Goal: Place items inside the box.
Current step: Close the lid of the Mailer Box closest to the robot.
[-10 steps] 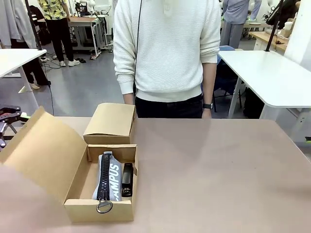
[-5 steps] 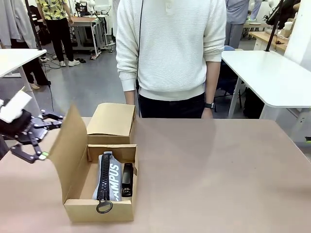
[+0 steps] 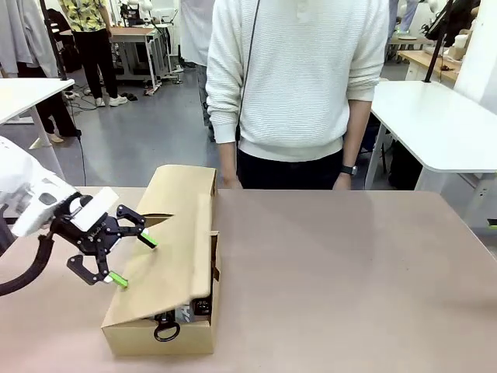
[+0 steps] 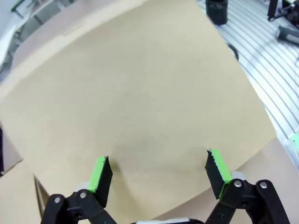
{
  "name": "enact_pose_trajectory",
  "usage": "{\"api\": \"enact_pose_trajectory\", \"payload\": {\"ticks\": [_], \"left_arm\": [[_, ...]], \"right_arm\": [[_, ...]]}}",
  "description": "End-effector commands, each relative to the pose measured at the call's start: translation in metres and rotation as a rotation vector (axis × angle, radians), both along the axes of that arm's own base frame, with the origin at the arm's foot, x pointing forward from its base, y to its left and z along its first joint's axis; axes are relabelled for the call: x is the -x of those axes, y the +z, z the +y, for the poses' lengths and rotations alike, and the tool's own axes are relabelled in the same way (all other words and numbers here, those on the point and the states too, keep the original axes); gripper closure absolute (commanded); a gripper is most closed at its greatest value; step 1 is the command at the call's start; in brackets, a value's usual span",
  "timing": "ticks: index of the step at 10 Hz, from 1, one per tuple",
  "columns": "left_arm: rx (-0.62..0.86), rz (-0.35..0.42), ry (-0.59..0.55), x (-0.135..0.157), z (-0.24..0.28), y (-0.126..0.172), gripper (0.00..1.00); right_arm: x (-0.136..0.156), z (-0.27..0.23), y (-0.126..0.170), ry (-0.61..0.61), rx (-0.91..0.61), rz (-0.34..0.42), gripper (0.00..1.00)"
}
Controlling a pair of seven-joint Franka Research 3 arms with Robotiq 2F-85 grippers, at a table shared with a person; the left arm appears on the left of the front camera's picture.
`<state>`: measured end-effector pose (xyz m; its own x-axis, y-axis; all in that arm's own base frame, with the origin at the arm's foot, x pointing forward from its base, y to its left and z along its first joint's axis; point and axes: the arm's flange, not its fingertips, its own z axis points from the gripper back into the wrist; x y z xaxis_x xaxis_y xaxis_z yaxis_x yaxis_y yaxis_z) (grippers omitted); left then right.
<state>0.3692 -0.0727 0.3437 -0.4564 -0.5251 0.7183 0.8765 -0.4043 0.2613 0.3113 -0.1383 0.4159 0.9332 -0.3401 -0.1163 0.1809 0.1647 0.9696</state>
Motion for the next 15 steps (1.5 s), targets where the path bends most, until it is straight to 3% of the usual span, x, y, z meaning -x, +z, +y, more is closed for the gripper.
{"api": "enact_pose_trajectory", "payload": {"ticks": [1, 4, 6, 7, 10, 13, 15], "left_arm": [[-0.007, -0.042, 0.018, 0.112, -0.004, -0.047, 0.00], [0.009, -0.022, 0.051, 0.111, 0.000, -0.041, 0.00], [0.045, 0.074, 0.106, 0.109, 0.017, -0.007, 0.00], [0.044, 0.199, 0.182, 0.109, 0.029, 0.020, 0.00], [0.366, 0.524, 0.510, 0.118, 0.066, 0.082, 0.00], [0.583, 0.946, 0.779, 0.118, 0.139, 0.102, 0.00], [0.687, 1.041, 1.036, 0.096, 0.183, 0.087, 0.00]], "right_arm": [[-0.003, 0.001, 0.006, -0.013, -0.023, 0.008, 0.00], [-0.003, 0.001, 0.006, -0.013, -0.023, 0.008, 0.00], [-0.003, 0.001, 0.006, -0.013, -0.023, 0.008, 0.00], [-0.003, 0.001, 0.006, -0.013, -0.023, 0.008, 0.00], [-0.003, 0.001, 0.006, -0.013, -0.023, 0.008, 0.00], [-0.003, 0.001, 0.006, -0.013, -0.023, 0.008, 0.00], [-0.003, 0.001, 0.006, -0.013, -0.023, 0.008, 0.00]]}}
